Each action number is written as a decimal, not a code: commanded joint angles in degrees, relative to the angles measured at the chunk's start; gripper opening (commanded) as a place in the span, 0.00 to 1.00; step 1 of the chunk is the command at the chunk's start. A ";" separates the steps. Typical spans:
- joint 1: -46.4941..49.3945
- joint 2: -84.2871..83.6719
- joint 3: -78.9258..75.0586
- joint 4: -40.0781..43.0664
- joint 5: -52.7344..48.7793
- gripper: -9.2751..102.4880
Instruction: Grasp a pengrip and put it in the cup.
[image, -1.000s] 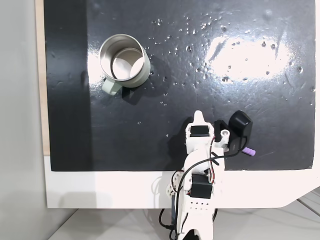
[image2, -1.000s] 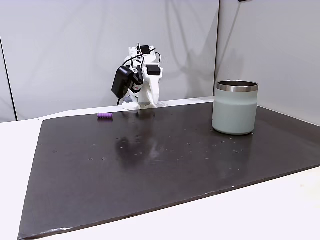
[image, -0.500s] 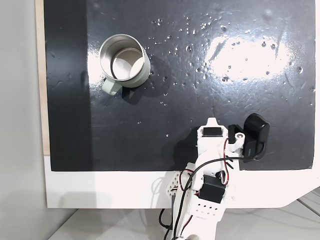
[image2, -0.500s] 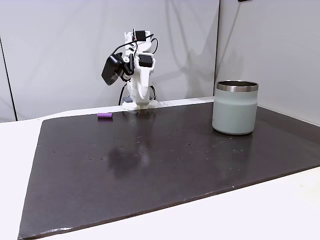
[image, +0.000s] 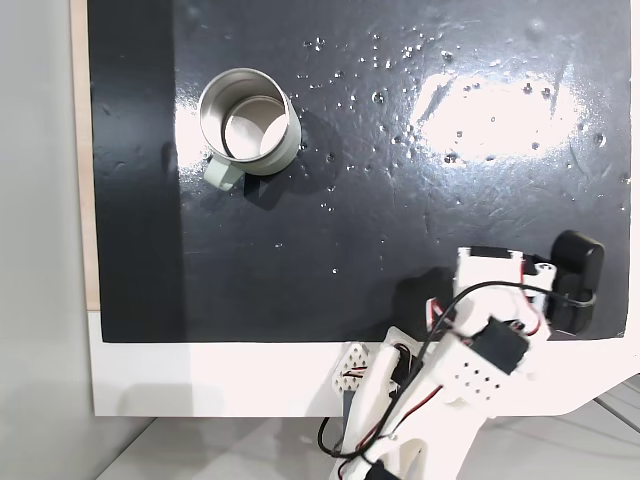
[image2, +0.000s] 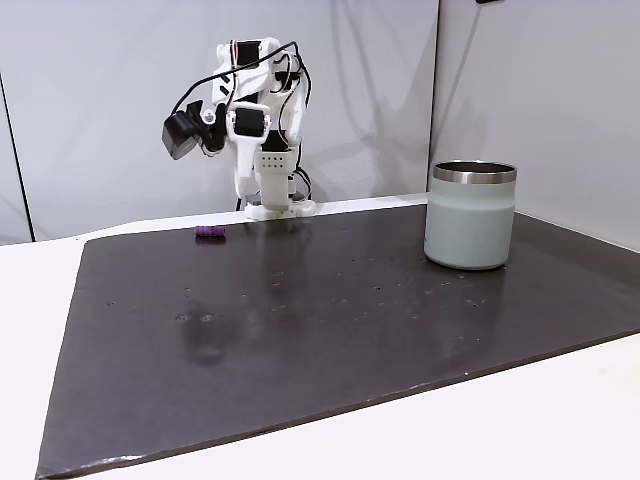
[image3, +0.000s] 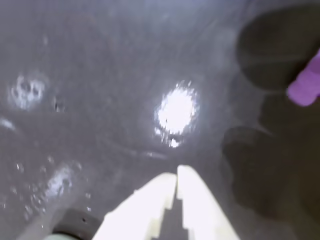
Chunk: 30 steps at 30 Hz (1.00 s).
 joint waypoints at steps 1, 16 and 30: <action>3.87 -5.10 -6.59 0.35 -1.76 0.08; 10.90 -11.34 -8.53 7.82 -9.05 0.13; 16.61 -22.32 -14.41 13.89 -16.52 0.26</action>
